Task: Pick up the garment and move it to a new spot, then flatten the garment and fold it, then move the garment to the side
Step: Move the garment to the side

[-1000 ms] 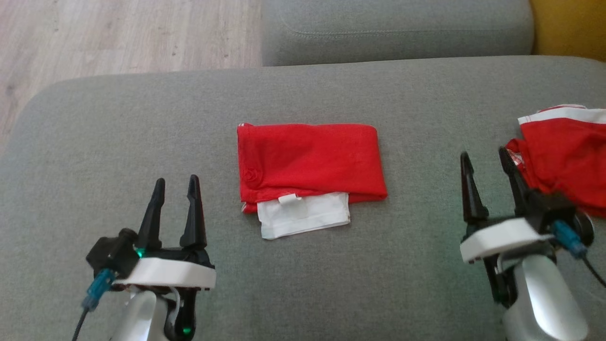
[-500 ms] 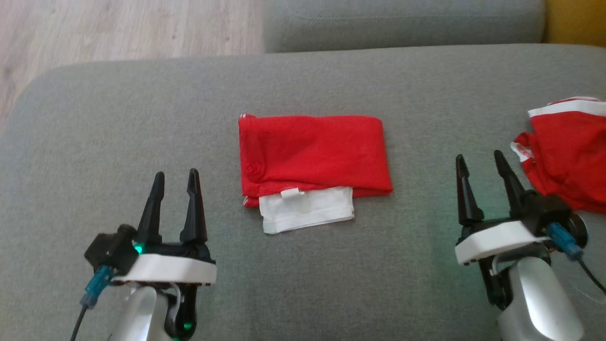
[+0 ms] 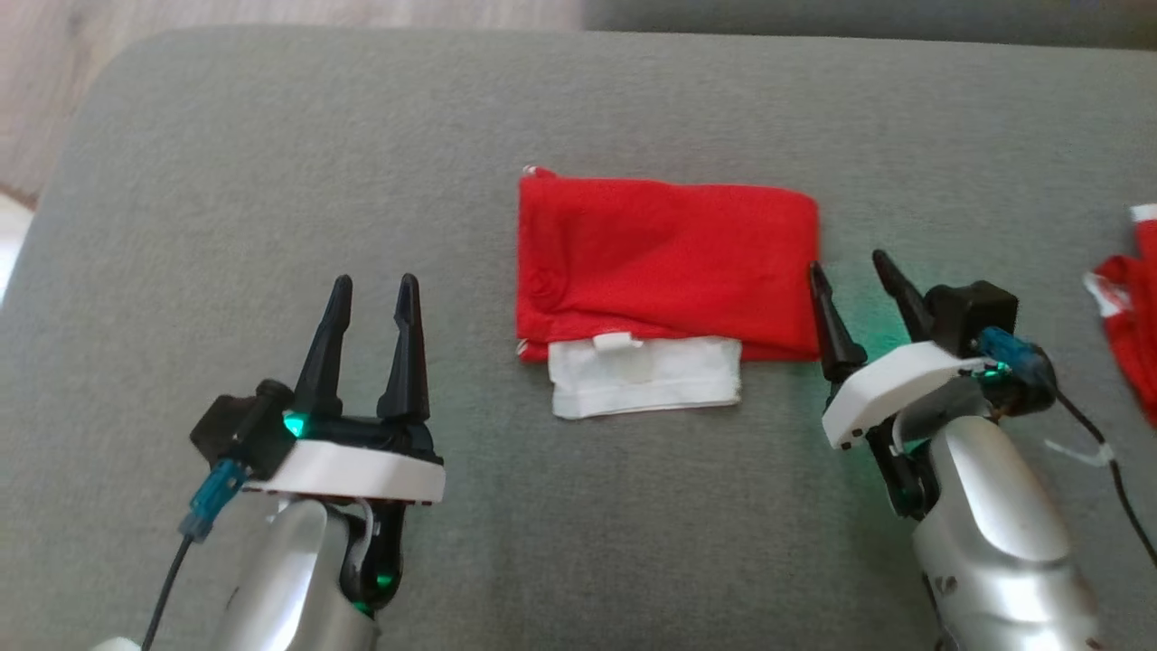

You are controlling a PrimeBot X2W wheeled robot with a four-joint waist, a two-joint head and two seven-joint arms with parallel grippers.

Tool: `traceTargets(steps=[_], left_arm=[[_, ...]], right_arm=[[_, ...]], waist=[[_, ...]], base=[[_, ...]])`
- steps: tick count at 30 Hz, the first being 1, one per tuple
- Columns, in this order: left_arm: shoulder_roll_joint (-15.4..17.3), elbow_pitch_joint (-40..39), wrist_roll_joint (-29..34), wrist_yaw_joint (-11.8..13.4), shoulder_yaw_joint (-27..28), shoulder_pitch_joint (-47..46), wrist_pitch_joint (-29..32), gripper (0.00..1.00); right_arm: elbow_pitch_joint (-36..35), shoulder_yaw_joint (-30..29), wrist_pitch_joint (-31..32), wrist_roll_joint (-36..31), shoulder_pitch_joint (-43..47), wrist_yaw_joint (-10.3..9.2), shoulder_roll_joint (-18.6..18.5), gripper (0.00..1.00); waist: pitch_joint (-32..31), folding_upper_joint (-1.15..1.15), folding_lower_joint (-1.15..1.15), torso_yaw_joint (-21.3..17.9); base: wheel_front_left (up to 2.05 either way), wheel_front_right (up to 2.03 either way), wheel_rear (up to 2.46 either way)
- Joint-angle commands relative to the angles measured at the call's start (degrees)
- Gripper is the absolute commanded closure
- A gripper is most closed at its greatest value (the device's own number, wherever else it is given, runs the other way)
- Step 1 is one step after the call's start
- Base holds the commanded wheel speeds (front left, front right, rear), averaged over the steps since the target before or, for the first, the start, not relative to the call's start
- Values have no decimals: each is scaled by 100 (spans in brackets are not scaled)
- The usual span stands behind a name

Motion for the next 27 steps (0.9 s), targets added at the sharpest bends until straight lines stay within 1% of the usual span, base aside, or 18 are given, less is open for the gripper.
traceTargets(steps=[1,6,8,11,13,14,17,22,25,27], left_arm=[[28,-159,-42,8,95,-308,-37,0],[23,-117,-108,8,-9,-378,-37,0],[22,-106,-149,8,-23,-391,-37,0],[22,-99,-195,8,-22,-402,-37,0],[21,-94,-206,8,-19,-401,-37,0],[21,-91,-207,8,-12,-398,-37,0],[21,-68,-203,8,4,-382,-37,0],[21,-70,-173,8,-20,-343,-37,0],[21,-78,-157,8,-127,-293,-37,0],[21,-84,-162,8,-157,-279,-37,0]], right_arm=[[-12,157,58,147,-251,-5,9,0],[663,234,347,627,-492,-5,9,0],[894,385,428,866,-571,-5,9,0],[1175,602,447,990,-687,-5,9,0],[1335,707,399,953,-773,-5,9,59],[1397,769,348,888,-818,-5,9,100],[1551,838,149,672,-957,-5,9,100],[1704,819,-208,12,-1157,-5,-3,100],[1666,841,-356,-313,-1246,-5,-98,100],[1634,844,-383,-393,-1269,-5,-158,100]], waist=[[98,0,-1,132],[157,0,-1,289],[168,0,-1,322],[175,0,-1,347],[172,0,-1,347],[166,0,-1,340],[127,0,-1,288],[-2,0,-1,111],[-77,0,-1,-56],[-96,0,-1,-115]], base=[[0,0,0],[0,0,0],[0,0,0],[0,0,0],[0,0,0],[0,0,0],[0,0,0],[0,0,0],[0,0,0],[0,0,0]])
